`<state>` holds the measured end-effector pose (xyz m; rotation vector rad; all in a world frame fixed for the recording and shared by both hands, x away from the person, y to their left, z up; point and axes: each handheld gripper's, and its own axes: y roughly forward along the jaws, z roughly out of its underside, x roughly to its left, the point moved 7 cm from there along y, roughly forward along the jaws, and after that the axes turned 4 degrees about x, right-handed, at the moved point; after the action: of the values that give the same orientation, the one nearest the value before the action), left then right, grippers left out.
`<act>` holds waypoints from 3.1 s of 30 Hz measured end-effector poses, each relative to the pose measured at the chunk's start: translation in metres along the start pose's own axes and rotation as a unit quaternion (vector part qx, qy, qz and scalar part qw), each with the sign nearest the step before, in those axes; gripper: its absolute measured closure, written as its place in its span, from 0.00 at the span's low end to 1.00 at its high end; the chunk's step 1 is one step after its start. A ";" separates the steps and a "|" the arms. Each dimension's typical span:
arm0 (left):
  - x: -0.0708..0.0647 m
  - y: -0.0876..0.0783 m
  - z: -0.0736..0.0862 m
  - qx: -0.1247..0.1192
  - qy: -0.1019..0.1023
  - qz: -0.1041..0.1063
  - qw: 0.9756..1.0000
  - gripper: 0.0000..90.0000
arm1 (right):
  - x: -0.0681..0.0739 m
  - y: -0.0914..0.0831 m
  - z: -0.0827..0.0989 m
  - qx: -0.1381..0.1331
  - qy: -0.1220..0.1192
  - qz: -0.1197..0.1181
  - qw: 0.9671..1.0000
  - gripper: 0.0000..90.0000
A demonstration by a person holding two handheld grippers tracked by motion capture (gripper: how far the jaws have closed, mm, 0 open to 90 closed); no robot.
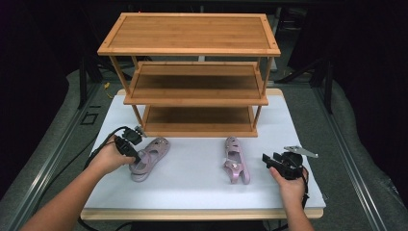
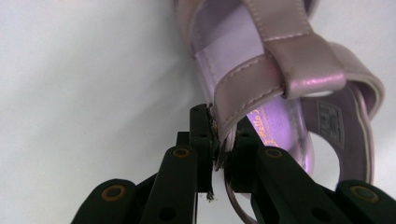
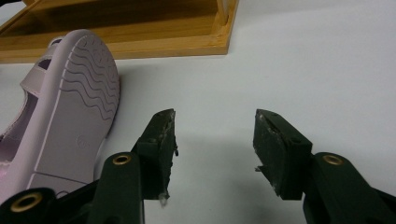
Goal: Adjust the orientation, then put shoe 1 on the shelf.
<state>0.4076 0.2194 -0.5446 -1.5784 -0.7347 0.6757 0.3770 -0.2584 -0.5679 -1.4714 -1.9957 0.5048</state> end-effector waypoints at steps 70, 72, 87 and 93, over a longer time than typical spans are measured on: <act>-0.023 -0.146 -0.026 -0.553 -0.143 0.002 0.821 0.92 | -0.011 -0.001 0.000 -0.011 0.049 -0.013 0.999 0.54; -0.020 -0.147 -0.033 -0.554 -0.147 0.001 0.819 0.92 | -0.011 -0.001 0.000 -0.012 0.049 -0.014 0.999 0.54; -0.005 -0.157 -0.082 -0.549 -0.177 0.001 0.817 0.92 | -0.013 -0.003 -0.002 -0.022 0.059 -0.019 0.998 0.54; -0.003 -0.160 -0.110 -0.542 -0.186 0.006 0.820 0.92 | -0.014 -0.003 -0.002 -0.023 0.061 -0.022 0.998 0.54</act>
<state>0.4768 0.1632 -0.3722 -2.5040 -1.5864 0.5969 0.3792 -0.2724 -0.5676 -1.4483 -1.9512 0.3439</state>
